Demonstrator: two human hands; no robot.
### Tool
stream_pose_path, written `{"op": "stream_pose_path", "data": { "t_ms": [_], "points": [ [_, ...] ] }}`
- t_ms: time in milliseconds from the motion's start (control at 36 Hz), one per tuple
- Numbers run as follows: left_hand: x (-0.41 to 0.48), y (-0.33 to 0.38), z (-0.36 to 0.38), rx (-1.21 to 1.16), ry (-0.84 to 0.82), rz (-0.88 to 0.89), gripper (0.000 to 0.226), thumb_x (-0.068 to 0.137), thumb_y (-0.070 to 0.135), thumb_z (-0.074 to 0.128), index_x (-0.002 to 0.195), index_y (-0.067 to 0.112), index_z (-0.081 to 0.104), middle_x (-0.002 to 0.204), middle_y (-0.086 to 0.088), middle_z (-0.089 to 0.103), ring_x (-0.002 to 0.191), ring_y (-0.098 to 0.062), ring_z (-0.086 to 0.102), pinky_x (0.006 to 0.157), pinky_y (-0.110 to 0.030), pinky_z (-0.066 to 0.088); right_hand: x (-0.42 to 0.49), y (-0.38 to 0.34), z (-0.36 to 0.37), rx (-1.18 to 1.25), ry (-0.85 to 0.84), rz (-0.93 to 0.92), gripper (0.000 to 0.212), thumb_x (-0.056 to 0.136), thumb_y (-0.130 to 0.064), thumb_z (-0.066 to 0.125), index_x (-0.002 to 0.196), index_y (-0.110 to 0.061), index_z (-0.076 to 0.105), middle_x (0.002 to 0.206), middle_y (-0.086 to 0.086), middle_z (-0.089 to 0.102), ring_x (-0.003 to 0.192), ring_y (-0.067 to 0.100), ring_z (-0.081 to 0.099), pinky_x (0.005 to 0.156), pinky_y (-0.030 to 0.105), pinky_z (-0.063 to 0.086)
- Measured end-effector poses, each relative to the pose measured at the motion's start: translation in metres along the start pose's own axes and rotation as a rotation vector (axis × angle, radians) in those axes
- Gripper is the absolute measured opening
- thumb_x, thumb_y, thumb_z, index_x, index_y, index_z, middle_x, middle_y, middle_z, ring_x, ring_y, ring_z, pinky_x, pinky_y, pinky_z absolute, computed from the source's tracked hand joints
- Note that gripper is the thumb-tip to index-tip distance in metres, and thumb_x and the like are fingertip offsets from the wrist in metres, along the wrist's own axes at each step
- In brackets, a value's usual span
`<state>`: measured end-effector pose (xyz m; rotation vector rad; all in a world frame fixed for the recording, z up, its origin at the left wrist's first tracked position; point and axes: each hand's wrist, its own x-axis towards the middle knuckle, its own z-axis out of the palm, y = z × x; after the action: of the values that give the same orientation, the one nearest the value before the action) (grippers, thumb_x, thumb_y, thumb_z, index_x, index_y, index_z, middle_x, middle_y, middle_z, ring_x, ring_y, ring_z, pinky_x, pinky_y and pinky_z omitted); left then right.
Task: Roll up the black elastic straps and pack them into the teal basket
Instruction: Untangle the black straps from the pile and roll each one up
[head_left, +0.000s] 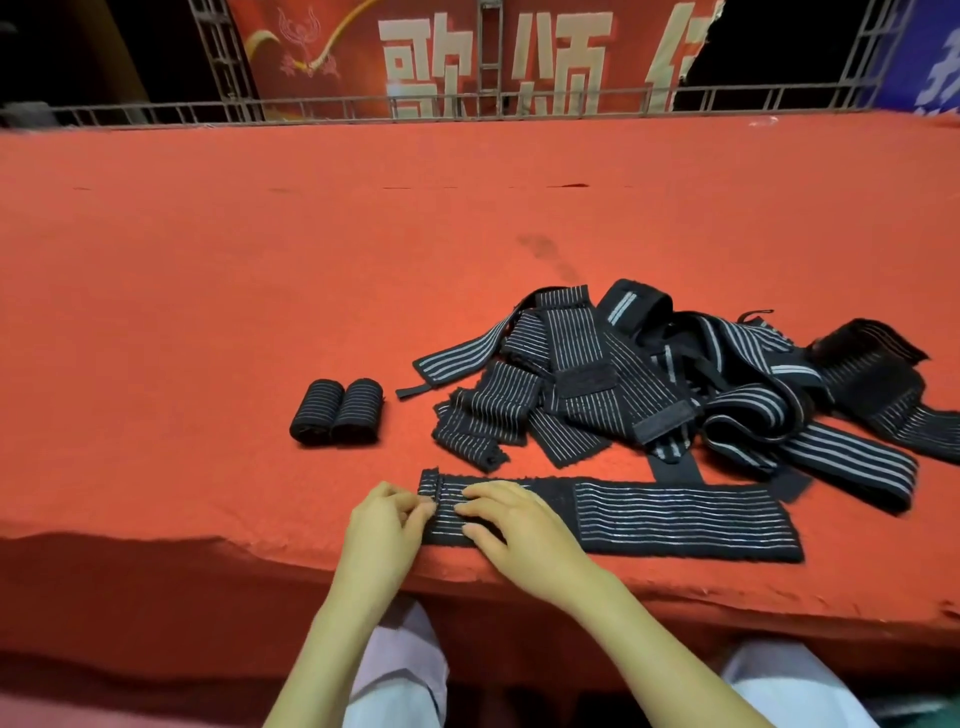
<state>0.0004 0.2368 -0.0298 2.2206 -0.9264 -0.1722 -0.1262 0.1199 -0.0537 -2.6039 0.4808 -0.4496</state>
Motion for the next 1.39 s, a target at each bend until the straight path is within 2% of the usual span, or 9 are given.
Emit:
{"op": "stream_pose_path", "data": {
  "t_ms": [167,250,417,556,667,833,1056,1194,1389],
  "points": [
    [-0.002,-0.003,-0.004,-0.106,-0.049,-0.047,0.014,0.081,0.015,0.073,0.091,0.023,0.072,0.079,0.007,0.056,0.062,-0.001,0.049,0.069,-0.019,0.038,-0.01,0.009,-0.01,-0.039,0.011,0.019,0.046,0.092,-0.053,0.042,0.123,-0.027,0.063,0.137,-0.013,0.049,0.132,0.005,0.036,0.107,0.017,0.015],
    [-0.002,0.0,0.001,-0.054,-0.035,-0.051,0.015,0.08,0.016,0.071,0.088,0.028,0.068,0.082,0.003,0.06,0.065,-0.007,0.052,0.076,-0.03,0.048,-0.016,0.013,-0.01,-0.046,0.034,0.019,0.066,0.082,-0.062,0.024,0.121,-0.028,0.064,0.135,-0.014,0.05,0.131,0.005,0.037,0.105,0.013,0.011],
    [-0.01,0.012,0.016,0.034,0.062,0.058,0.024,0.079,0.006,0.064,0.1,0.018,0.067,0.089,0.005,0.048,0.075,-0.015,0.051,0.073,-0.027,0.037,-0.023,0.016,-0.011,-0.029,0.074,0.029,0.056,0.085,-0.058,0.032,0.117,-0.027,0.066,0.132,-0.012,0.053,0.127,0.006,0.041,0.107,0.015,0.013],
    [-0.015,0.014,0.034,0.116,0.109,0.258,0.018,0.076,-0.001,0.07,0.091,0.009,0.071,0.086,-0.003,0.054,0.083,-0.025,0.058,0.072,-0.033,0.046,-0.027,0.018,-0.009,-0.024,0.099,0.032,0.054,0.085,-0.056,0.034,0.116,-0.026,0.066,0.131,-0.011,0.054,0.126,0.005,0.04,0.107,0.015,0.013],
    [-0.013,0.013,0.035,0.005,0.061,0.263,0.02,0.087,0.021,0.056,0.094,0.012,0.073,0.087,0.008,0.055,0.085,-0.016,0.057,0.079,-0.024,0.041,-0.031,0.021,-0.011,-0.024,0.123,0.029,0.049,0.085,-0.054,0.038,0.111,-0.024,0.066,0.129,-0.01,0.055,0.125,0.005,0.039,0.106,0.013,0.013],
    [-0.013,0.014,0.019,-0.216,-0.093,0.128,0.031,0.079,-0.008,0.065,0.088,0.021,0.072,0.087,0.012,0.064,0.077,0.007,0.056,0.071,-0.003,0.039,-0.039,0.024,-0.012,-0.036,0.168,0.011,0.046,0.085,-0.054,0.041,0.107,-0.023,0.066,0.127,-0.011,0.055,0.124,0.001,0.036,0.105,0.012,0.011],
    [-0.007,0.012,0.027,-0.243,-0.06,-0.01,0.029,0.076,0.003,0.074,0.093,0.02,0.058,0.087,0.001,0.058,0.072,-0.006,0.052,0.066,-0.008,0.041,-0.039,0.024,-0.012,-0.024,0.17,0.02,0.047,0.083,-0.054,0.04,0.106,-0.022,0.066,0.128,-0.011,0.055,0.125,0.004,0.038,0.107,0.017,0.015],
    [-0.009,0.012,0.032,-0.087,0.001,0.013,0.022,0.08,0.018,0.072,0.087,0.016,0.052,0.079,0.004,0.055,0.078,-0.02,0.054,0.076,-0.035,0.045,-0.039,0.026,-0.012,-0.039,0.157,0.022,0.048,0.084,-0.055,0.038,0.108,-0.023,0.065,0.13,-0.012,0.053,0.128,0.005,0.037,0.109,0.017,0.013],
    [-0.018,0.027,0.038,-0.061,0.075,0.069,0.022,0.079,0.013,0.067,0.089,0.018,0.048,0.089,0.004,0.05,0.078,-0.015,0.049,0.07,-0.029,0.035,-0.043,0.029,-0.013,-0.062,0.188,0.029,0.043,0.083,-0.056,0.042,0.1,-0.024,0.065,0.127,-0.013,0.055,0.126,0.004,0.038,0.107,0.016,0.016]
  ]
}}
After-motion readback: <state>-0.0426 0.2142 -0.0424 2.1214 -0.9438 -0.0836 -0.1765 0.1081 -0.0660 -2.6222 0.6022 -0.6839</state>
